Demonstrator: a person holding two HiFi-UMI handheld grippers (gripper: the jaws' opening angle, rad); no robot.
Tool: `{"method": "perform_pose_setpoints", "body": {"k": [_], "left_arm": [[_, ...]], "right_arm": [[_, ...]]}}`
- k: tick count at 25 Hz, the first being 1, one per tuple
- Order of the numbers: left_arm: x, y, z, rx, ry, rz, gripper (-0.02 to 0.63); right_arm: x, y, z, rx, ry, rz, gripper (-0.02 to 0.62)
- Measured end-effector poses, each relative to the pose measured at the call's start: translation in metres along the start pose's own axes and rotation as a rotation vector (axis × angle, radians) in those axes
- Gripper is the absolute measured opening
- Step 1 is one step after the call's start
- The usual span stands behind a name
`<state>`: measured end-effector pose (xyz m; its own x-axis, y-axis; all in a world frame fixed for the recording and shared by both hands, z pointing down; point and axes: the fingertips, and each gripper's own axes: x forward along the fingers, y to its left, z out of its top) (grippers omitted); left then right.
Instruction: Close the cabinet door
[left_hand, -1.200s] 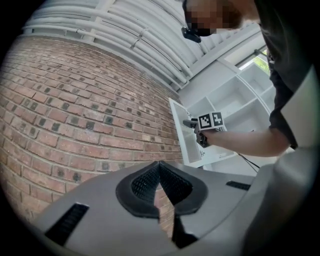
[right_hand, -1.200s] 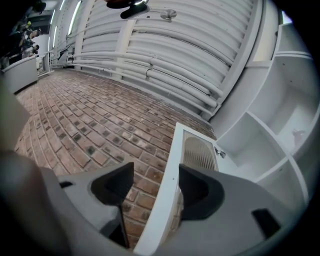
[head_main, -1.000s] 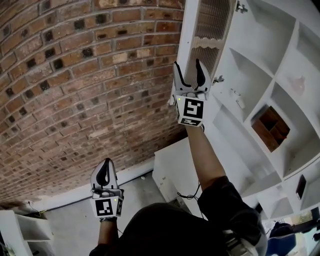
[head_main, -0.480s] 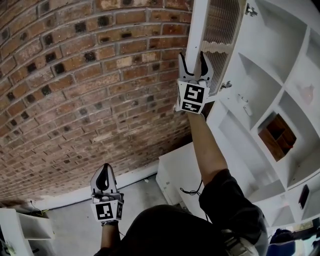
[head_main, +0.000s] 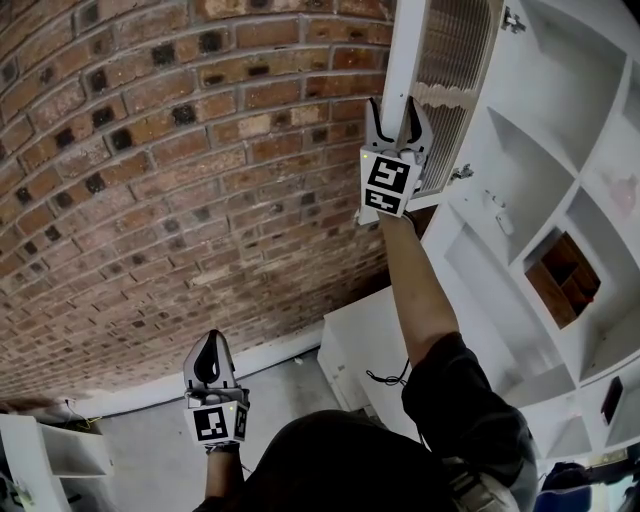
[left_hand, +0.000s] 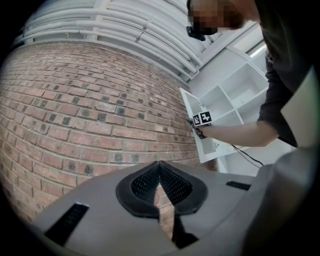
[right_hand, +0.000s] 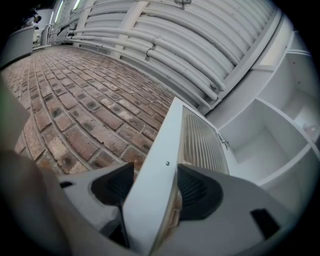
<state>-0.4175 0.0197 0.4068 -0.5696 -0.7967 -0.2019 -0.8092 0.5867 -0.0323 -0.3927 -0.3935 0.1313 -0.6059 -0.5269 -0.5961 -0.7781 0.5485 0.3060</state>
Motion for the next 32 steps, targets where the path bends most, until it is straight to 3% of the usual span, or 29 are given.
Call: {"method": "perform_pose_setpoints", "body": {"k": [17, 32], "left_arm": [[0.009, -0.007, -0.001, -0.005, -0.009, -0.035, 0.002], [0.010, -0.033, -0.006, -0.034, -0.018, -0.107, 0.002]], "right_arm": [[-0.010, -0.005, 0.006, -0.058, 0.008, -0.018, 0.270], [-0.054, -0.036, 0.029, -0.053, -0.012, 0.013, 0.270]]}}
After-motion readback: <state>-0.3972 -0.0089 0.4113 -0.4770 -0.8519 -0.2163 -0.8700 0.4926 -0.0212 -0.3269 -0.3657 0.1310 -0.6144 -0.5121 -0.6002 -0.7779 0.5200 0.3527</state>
